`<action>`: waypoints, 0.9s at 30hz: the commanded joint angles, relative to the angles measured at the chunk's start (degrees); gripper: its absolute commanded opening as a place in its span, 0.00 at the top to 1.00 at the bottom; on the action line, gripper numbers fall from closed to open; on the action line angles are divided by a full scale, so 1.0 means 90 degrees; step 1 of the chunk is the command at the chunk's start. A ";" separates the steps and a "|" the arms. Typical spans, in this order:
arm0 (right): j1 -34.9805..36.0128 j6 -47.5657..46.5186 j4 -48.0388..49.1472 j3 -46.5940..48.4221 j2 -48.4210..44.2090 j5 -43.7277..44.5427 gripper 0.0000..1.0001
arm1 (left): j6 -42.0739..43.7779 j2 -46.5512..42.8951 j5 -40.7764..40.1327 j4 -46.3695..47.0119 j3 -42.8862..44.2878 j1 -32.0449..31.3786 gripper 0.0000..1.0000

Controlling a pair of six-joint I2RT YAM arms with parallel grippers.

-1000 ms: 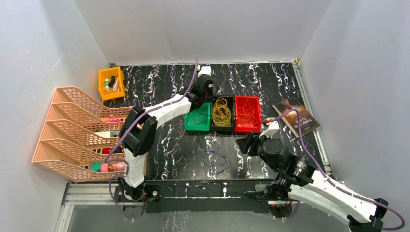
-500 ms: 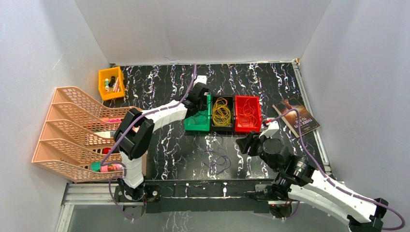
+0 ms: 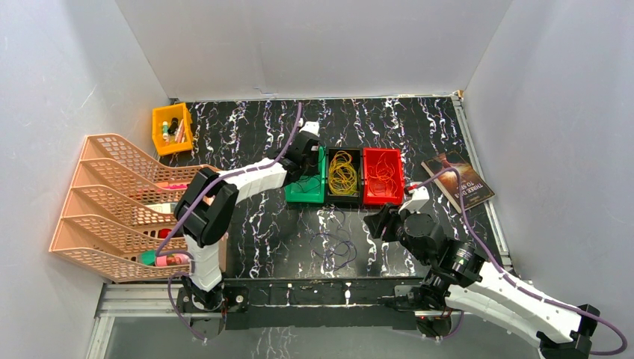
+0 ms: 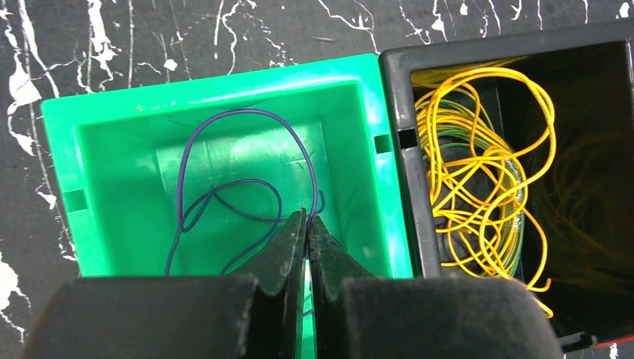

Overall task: Untangle the cables
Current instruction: Place the cable in the bin.

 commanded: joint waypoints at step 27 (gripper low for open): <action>0.0015 -0.0020 0.0243 0.0136 -0.0161 0.0109 0.42 | 0.0379 0.0499 0.0566 0.0143 0.0405 0.0176 0.84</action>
